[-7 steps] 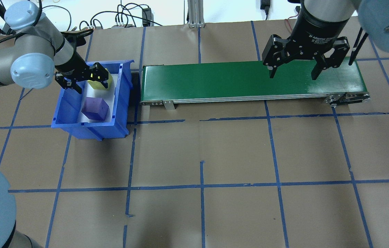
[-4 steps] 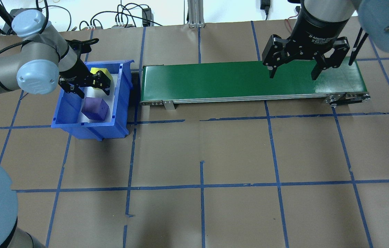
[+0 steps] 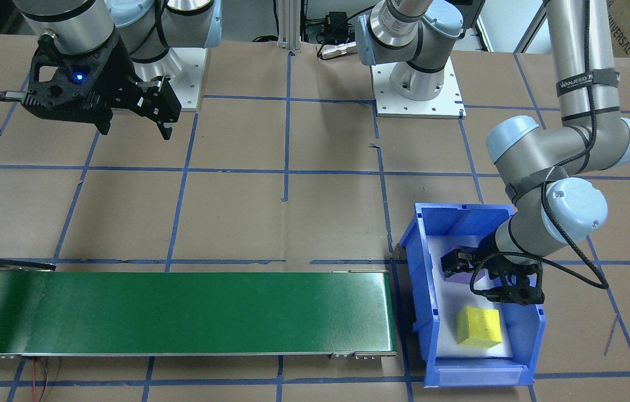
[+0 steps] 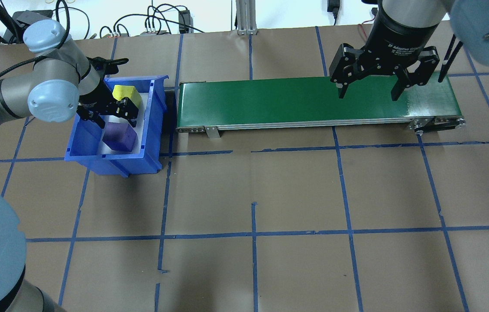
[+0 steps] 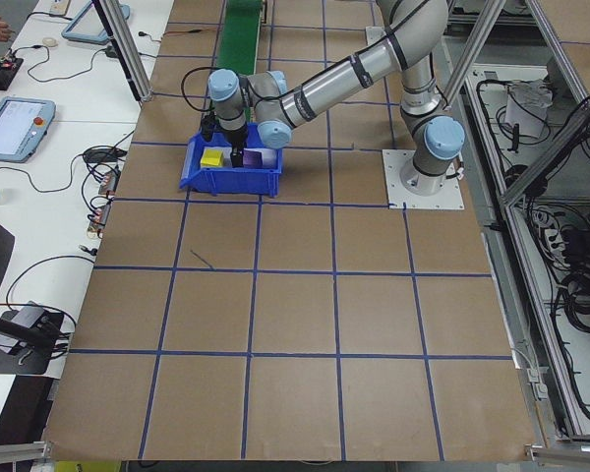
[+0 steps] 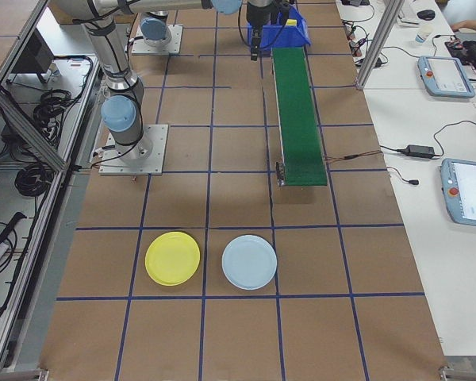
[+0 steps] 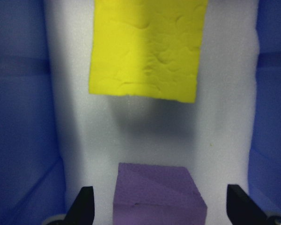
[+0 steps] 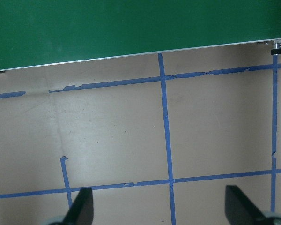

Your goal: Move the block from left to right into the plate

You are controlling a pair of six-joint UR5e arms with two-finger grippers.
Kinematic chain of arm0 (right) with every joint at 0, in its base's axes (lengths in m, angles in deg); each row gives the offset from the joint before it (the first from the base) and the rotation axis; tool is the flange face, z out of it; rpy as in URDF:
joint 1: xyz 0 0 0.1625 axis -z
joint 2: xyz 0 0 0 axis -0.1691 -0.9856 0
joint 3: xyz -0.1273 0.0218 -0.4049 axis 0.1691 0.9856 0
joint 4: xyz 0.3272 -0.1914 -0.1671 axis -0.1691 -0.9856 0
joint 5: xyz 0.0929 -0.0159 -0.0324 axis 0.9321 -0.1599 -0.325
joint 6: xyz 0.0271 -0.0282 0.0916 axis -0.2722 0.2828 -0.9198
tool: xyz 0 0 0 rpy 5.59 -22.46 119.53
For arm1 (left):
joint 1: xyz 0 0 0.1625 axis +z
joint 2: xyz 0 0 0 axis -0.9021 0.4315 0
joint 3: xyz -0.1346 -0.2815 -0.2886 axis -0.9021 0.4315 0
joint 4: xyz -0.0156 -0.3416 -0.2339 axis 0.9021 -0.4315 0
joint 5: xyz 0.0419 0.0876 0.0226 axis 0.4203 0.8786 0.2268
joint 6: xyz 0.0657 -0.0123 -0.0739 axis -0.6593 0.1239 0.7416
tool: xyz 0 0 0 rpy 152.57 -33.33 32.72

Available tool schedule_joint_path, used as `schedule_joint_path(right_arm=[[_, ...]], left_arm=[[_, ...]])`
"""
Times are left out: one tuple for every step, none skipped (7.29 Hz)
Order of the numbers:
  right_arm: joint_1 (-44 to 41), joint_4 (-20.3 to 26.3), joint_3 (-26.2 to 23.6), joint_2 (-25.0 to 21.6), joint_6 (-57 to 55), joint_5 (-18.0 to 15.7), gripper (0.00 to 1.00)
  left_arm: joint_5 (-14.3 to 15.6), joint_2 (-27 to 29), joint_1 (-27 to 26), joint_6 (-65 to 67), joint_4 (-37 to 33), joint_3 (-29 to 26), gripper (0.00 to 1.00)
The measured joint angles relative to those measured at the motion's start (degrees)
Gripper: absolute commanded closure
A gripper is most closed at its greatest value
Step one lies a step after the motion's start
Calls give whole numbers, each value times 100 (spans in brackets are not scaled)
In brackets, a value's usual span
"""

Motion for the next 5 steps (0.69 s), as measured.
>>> schedule_joint_path(right_arm=[[0, 0, 0, 0, 0, -1, 0], [0, 0, 0, 0, 0, -3, 0], [0, 0, 0, 0, 2, -2, 0], [0, 0, 0, 0, 3, 0, 0], [0, 0, 0, 0, 2, 0, 0]], left_arm=[[8, 11, 0, 4, 35, 66, 60], [16, 14, 0, 15, 51, 111, 75], [22, 13, 0, 20, 58, 134, 77], [24, -9, 0, 27, 58, 121, 77], [28, -108, 0, 115, 89, 39, 77]])
